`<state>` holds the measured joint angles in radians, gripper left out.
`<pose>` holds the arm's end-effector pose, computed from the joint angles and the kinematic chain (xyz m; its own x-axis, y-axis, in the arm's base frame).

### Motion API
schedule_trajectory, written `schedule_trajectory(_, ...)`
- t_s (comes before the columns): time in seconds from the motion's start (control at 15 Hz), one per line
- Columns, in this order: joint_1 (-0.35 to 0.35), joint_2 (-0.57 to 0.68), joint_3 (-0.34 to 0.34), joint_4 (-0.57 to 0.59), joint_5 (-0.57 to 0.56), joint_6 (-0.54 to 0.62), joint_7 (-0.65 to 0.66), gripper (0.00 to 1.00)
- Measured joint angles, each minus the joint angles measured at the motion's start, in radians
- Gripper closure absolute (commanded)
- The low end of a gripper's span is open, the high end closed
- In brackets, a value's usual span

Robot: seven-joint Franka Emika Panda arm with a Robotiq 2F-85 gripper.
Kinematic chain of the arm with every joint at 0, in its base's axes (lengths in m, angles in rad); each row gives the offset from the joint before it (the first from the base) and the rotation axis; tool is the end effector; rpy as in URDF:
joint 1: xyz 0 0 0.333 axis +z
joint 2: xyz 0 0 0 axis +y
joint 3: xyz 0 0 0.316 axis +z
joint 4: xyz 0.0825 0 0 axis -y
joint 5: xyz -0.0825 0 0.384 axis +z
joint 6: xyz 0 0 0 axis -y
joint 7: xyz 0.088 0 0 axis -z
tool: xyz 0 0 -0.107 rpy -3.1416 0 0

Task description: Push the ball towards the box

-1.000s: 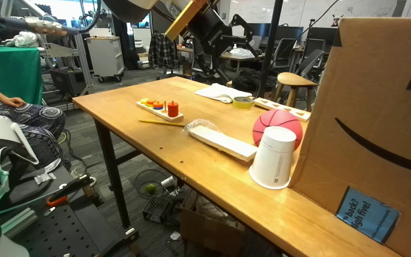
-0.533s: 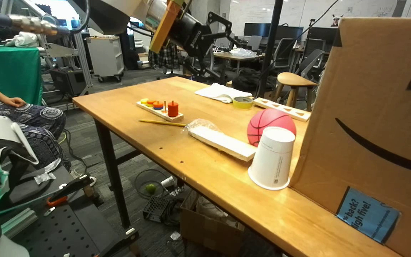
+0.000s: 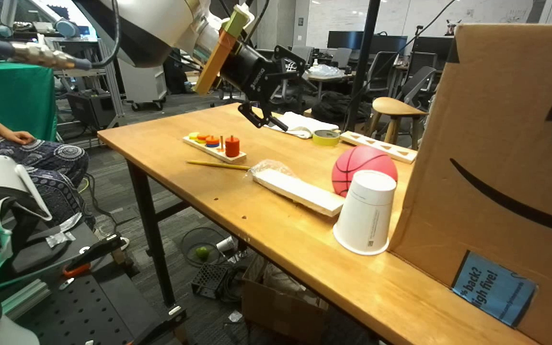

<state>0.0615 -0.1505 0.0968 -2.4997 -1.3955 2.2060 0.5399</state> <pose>0.4566 0.0388 0.3486 0.8338 0.5479 -0.0678 0.3269 -0.3911 0.8603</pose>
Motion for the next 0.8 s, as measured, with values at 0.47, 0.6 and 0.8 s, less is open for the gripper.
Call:
schedule_trajectory(0.47, -0.004, 0.090, -0.020, 0.044, 0.003, -0.001, 0.041, 0.00)
schedule_trajectory(0.6, -0.010, 0.117, -0.033, 0.067, 0.003, -0.001, 0.041, 0.00)
schedule_trajectory(0.8, -0.020, 0.165, -0.052, 0.103, 0.003, -0.001, 0.041, 0.00)
